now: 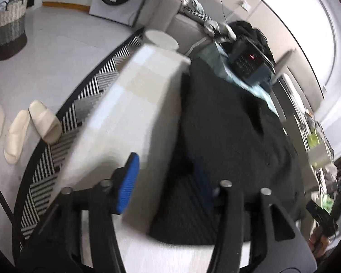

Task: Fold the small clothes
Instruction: 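Press and straighten the folded sweater edge with both grippers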

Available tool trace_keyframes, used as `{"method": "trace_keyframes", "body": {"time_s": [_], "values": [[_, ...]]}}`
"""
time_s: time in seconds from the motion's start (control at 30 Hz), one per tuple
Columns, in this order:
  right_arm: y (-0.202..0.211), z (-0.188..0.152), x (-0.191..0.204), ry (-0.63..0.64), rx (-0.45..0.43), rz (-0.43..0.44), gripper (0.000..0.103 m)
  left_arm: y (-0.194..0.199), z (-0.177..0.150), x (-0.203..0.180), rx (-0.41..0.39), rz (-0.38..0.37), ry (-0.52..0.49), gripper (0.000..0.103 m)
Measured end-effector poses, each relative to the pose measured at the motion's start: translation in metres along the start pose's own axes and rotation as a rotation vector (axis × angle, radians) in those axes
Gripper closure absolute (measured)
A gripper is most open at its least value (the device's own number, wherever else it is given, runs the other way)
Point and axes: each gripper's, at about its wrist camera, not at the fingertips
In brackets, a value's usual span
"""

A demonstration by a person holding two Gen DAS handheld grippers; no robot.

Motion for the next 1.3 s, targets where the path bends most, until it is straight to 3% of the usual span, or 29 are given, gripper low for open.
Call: {"method": "trace_keyframes", "body": {"time_s": [0.13,0.2,0.27,0.3,0.33,0.4,0.43,0.53,0.67,0.77,0.8,0.93,1.1,1.3], "values": [[-0.004,-0.013,-0.005,0.004,0.004,-0.011,0.028,-0.003,-0.023,-0.005,0.020,-0.016,-0.014,0.055],[-0.011,-0.012,-0.005,0.018,0.013,-0.039,0.037,-0.006,-0.031,-0.006,0.014,-0.026,-0.016,0.063],[-0.018,-0.010,-0.004,0.043,0.025,-0.031,0.042,-0.007,-0.034,-0.004,0.016,-0.037,-0.003,0.079],[-0.021,-0.010,-0.004,0.052,0.032,-0.032,0.049,-0.006,-0.035,-0.005,0.002,-0.045,0.000,0.083],[-0.021,-0.009,-0.005,0.057,0.033,-0.027,0.066,-0.005,-0.035,-0.006,-0.006,-0.045,-0.008,0.092],[-0.013,-0.010,0.000,0.112,-0.008,-0.010,0.088,0.004,-0.035,-0.008,-0.024,-0.050,-0.032,0.094],[-0.008,-0.011,0.002,0.147,-0.028,0.007,0.091,0.006,-0.033,-0.008,-0.027,-0.052,-0.034,0.096],[-0.003,-0.011,0.002,0.191,-0.030,-0.020,0.092,0.008,-0.033,-0.004,-0.005,-0.009,-0.028,0.096],[-0.011,-0.013,0.001,0.178,-0.002,-0.170,0.088,0.009,-0.040,0.005,0.029,0.036,0.003,0.091],[0.003,-0.018,0.000,0.147,-0.033,-0.194,0.069,0.024,-0.044,0.009,0.006,0.056,0.022,0.088],[0.012,-0.023,-0.002,0.128,-0.050,-0.178,0.056,0.031,-0.047,0.011,0.004,0.050,0.041,0.086],[0.031,-0.042,-0.011,0.011,-0.047,-0.051,0.046,0.053,-0.064,0.018,0.002,0.004,0.107,0.070],[0.019,-0.058,-0.030,-0.201,0.021,0.137,0.046,0.050,-0.085,0.015,0.063,-0.139,0.194,0.063],[0.002,-0.053,-0.023,-0.271,0.045,0.217,0.046,0.022,-0.083,0.005,0.077,-0.227,0.246,0.062]]}}
Point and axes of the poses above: each gripper's, at about its wrist camera, not at the fingertips, and y roughly against the way its jaws point, x to its left, z to its top, and after that the axes turned 6 degrees about -z, right-handed
